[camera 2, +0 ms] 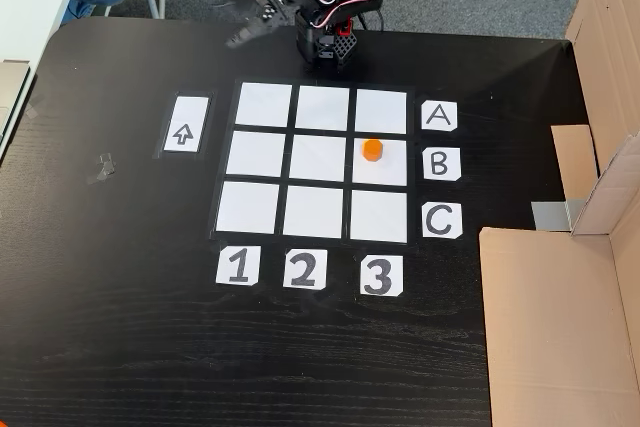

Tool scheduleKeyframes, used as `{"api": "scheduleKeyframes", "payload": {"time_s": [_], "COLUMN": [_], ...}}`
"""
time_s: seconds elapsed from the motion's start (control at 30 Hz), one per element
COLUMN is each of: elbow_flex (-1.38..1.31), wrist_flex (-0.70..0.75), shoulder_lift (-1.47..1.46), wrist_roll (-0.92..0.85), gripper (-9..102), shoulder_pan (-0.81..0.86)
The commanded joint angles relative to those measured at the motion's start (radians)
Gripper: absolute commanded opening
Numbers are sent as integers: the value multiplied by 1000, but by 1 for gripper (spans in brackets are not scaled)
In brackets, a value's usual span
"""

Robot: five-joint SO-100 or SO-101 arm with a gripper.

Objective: Pick up the round, orange token and place it in the grid on square B3.

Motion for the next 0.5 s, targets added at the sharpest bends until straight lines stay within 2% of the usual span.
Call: {"api": "scheduleKeyframes", "payload": {"time_s": [0.0, 0.07, 0.13, 0.23, 0.47], "elbow_flex": [95, 155, 178, 172, 170], "wrist_flex": [-124, -167, -169, -152, -150], "shoulder_lift": [3, 3, 2, 2, 0], "wrist_roll": [-3, -8, -5, 5, 20], "gripper": [27, 11, 1, -1, -1], "shoulder_pan": [229, 339, 445, 534, 540]}}
